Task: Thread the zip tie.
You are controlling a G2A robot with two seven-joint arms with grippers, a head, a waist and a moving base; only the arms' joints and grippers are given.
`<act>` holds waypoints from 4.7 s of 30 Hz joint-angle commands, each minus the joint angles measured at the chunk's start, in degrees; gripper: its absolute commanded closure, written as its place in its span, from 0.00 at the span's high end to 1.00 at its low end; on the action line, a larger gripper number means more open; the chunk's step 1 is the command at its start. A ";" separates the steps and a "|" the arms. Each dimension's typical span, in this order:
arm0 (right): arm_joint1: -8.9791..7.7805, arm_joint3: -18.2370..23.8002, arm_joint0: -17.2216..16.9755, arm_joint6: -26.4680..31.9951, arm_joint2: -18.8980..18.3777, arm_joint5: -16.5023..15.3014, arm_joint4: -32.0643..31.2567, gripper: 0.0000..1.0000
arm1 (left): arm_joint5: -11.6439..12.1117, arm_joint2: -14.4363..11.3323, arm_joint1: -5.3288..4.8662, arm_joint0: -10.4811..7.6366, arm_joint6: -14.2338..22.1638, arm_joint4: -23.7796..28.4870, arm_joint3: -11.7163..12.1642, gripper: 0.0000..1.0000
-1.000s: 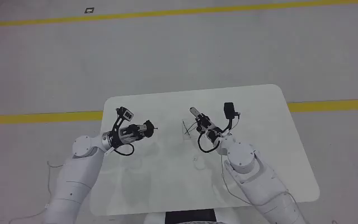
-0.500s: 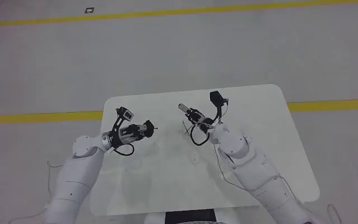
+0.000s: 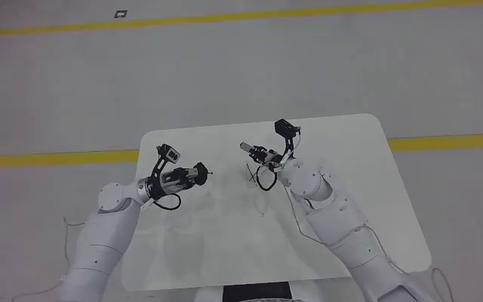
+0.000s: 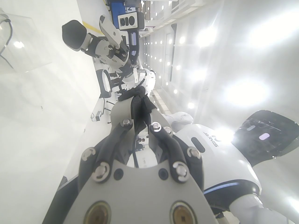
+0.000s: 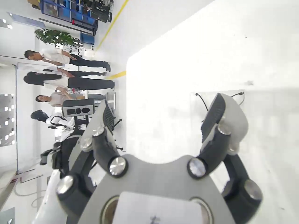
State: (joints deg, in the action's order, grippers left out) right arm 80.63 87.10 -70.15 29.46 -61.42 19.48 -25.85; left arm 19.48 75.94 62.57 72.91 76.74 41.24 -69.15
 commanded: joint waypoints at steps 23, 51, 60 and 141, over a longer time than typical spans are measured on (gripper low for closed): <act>2.34 -3.83 5.37 16.34 2.98 0.00 -15.92 1.00 | 0.00 0.00 0.00 0.00 0.00 0.00 0.00 0.00; 7.32 -5.73 4.63 27.22 0.24 0.00 -30.93 1.00 | 0.00 0.00 0.00 0.00 0.00 0.00 0.00 0.00; 8.50 -10.83 6.92 25.80 1.34 0.00 -31.63 0.87 | 0.00 0.00 0.00 0.00 0.00 0.00 0.00 0.00; 22.35 -27.29 9.91 33.44 -11.68 0.00 -64.10 0.19 | 0.00 0.00 0.00 0.00 0.00 0.00 0.00 0.00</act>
State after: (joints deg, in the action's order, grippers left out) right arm 103.04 59.82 -60.27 62.82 -73.16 19.48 -89.95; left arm 19.48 75.94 62.57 72.91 76.74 41.24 -69.15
